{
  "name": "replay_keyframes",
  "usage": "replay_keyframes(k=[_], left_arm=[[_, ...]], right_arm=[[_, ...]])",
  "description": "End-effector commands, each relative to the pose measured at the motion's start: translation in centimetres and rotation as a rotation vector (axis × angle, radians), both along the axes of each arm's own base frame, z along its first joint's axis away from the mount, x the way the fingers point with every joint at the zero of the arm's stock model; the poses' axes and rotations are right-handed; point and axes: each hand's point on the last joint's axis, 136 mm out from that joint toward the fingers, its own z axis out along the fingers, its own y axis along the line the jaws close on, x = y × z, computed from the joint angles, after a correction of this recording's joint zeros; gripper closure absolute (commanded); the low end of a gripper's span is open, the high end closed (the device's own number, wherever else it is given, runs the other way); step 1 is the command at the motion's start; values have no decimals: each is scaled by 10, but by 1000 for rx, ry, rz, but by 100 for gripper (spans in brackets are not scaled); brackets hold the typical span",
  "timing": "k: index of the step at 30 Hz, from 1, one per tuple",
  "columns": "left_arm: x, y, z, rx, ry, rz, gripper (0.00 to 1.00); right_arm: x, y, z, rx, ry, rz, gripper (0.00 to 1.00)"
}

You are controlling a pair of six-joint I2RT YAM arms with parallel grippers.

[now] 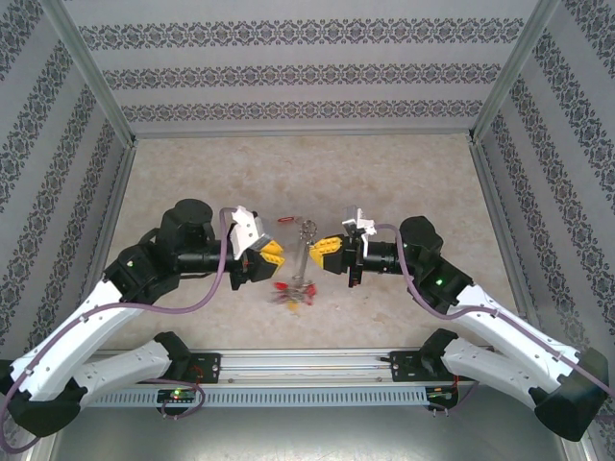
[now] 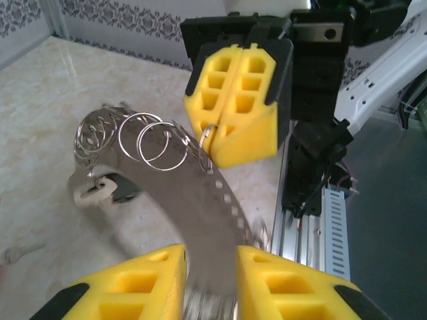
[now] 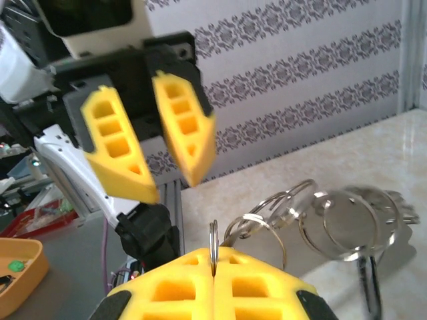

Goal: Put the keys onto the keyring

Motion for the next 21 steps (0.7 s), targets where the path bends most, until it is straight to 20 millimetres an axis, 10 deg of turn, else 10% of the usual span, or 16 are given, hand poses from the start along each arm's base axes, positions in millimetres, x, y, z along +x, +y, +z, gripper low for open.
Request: replay_keyframes(k=[1,10,21], left_arm=[[4,-14,33,-139,-66,-41,75],[3,-20,53,-215,-116,-77,57],[0,-26,58,-257,-121,-118,61]], right_arm=[[-17,0,43,154,-129,74,100],[-27,5,62,226,-144,142,100],[-28,4,68,260,-151,134,100]])
